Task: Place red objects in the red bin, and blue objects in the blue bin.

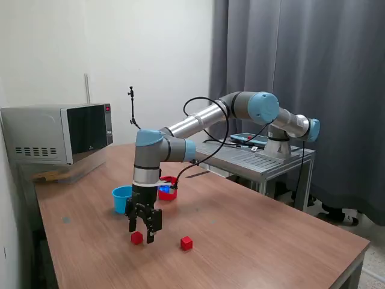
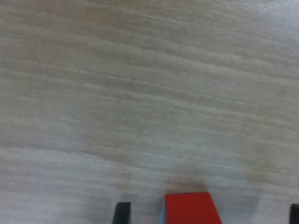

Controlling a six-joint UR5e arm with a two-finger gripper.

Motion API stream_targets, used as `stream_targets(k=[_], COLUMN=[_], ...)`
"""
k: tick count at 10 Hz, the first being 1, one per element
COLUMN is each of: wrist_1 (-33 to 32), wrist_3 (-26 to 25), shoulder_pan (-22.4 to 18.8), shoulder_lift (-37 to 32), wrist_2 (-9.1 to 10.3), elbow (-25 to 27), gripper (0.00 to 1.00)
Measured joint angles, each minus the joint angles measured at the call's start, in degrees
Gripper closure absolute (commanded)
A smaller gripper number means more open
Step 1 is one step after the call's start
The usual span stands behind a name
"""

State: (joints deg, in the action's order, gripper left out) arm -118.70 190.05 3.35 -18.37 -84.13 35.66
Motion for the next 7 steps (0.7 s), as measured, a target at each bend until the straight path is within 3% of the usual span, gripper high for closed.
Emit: stream_targets(k=[7], wrist_1=[-0.15], wrist_3=[-0.60], shoulder_pan=[0.07], shoulder_lift=[0.00], wrist_2=[-0.79], elbow=[-0.57], gripper=[1.00])
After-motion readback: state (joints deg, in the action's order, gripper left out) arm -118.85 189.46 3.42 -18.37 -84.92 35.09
